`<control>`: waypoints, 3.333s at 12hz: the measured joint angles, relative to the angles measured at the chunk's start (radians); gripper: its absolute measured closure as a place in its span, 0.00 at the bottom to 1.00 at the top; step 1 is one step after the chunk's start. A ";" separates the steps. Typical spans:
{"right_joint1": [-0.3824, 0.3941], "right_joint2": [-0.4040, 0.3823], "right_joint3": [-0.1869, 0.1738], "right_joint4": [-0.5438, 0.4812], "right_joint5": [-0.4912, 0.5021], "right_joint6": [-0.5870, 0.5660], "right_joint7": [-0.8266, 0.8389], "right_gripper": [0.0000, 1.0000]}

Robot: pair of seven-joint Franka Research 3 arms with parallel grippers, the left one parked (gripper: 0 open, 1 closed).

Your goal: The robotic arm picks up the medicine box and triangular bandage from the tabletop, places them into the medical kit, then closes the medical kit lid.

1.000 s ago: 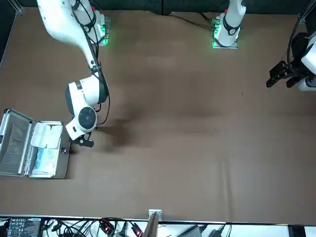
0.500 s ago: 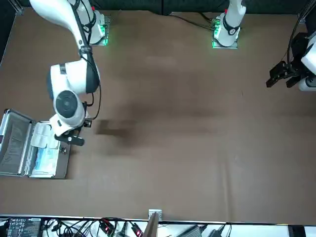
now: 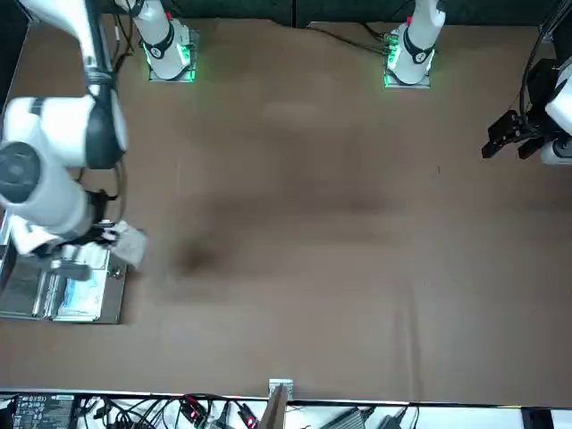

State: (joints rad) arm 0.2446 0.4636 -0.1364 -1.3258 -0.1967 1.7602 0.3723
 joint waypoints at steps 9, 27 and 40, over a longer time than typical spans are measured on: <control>-0.205 0.111 0.000 0.126 0.001 0.191 -0.136 0.99; -0.226 0.266 -0.016 0.122 -0.347 0.231 -0.140 0.99; -0.153 0.307 -0.009 0.131 -0.350 0.243 -0.017 0.90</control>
State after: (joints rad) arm 0.0917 0.7702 -0.1449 -1.1943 -0.5463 2.0033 0.3548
